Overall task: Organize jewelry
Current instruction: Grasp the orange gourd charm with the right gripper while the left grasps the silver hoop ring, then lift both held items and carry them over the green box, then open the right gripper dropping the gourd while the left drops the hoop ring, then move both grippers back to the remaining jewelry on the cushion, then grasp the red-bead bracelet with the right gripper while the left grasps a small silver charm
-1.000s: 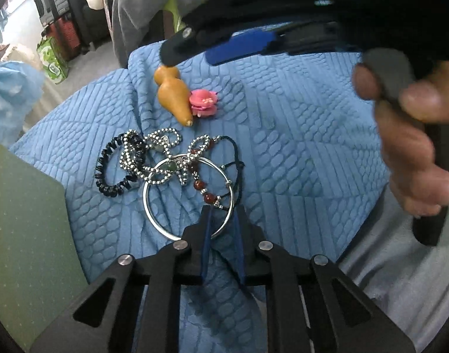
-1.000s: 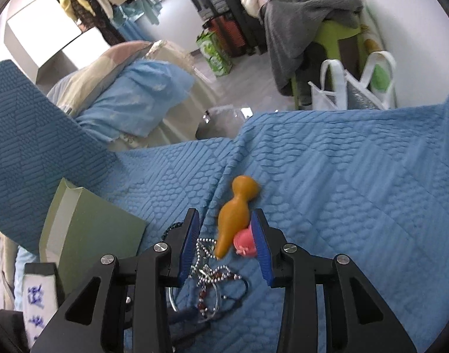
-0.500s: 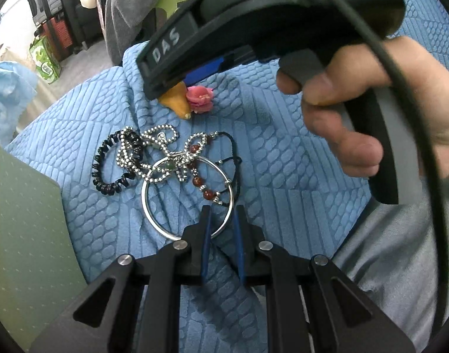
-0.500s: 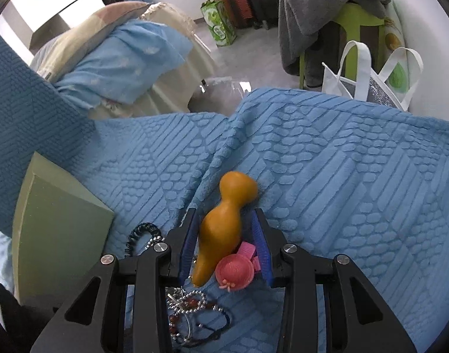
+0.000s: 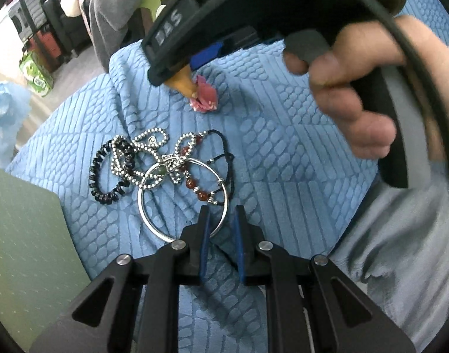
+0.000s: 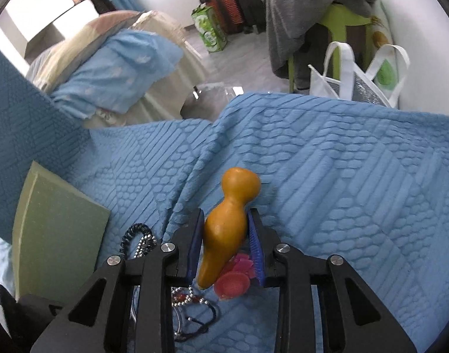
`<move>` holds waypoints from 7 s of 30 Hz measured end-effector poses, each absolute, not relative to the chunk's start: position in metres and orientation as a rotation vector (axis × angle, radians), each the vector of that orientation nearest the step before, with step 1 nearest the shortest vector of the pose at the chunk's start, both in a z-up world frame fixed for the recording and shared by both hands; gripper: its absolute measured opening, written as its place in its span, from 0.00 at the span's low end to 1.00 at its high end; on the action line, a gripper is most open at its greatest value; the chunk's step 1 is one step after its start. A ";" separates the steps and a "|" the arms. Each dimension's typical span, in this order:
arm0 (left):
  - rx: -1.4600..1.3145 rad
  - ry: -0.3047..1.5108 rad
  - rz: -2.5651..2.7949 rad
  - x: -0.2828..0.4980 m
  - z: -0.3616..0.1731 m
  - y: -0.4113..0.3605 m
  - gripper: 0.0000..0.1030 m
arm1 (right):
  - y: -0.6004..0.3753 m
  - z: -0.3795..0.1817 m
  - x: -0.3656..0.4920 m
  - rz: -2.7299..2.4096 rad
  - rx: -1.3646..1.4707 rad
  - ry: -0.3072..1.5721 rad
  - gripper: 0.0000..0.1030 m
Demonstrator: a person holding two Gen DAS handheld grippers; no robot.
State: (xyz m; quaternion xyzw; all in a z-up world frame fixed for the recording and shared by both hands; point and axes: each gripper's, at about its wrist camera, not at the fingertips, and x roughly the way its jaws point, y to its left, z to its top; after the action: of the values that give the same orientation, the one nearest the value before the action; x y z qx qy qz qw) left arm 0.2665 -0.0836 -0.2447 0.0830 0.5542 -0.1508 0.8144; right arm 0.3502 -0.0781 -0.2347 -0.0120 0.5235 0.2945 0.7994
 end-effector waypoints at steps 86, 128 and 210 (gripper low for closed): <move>-0.429 0.950 0.026 0.134 -0.137 0.175 0.02 | 0.106 -0.142 0.145 0.650 -0.217 1.019 0.27; -0.399 0.820 -0.093 0.185 -0.110 0.055 0.40 | -0.052 -0.111 0.172 0.519 -0.151 0.804 0.39; -0.312 0.838 -0.113 0.251 -0.060 0.004 0.10 | -0.077 -0.077 0.227 0.490 -0.006 0.828 0.06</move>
State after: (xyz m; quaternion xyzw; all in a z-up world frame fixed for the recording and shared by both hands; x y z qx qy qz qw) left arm 0.2511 0.0042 -0.0601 -0.1509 0.4048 -0.0546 0.9002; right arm 0.2274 -0.0769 -0.0767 -0.0029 0.3983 0.2359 0.8864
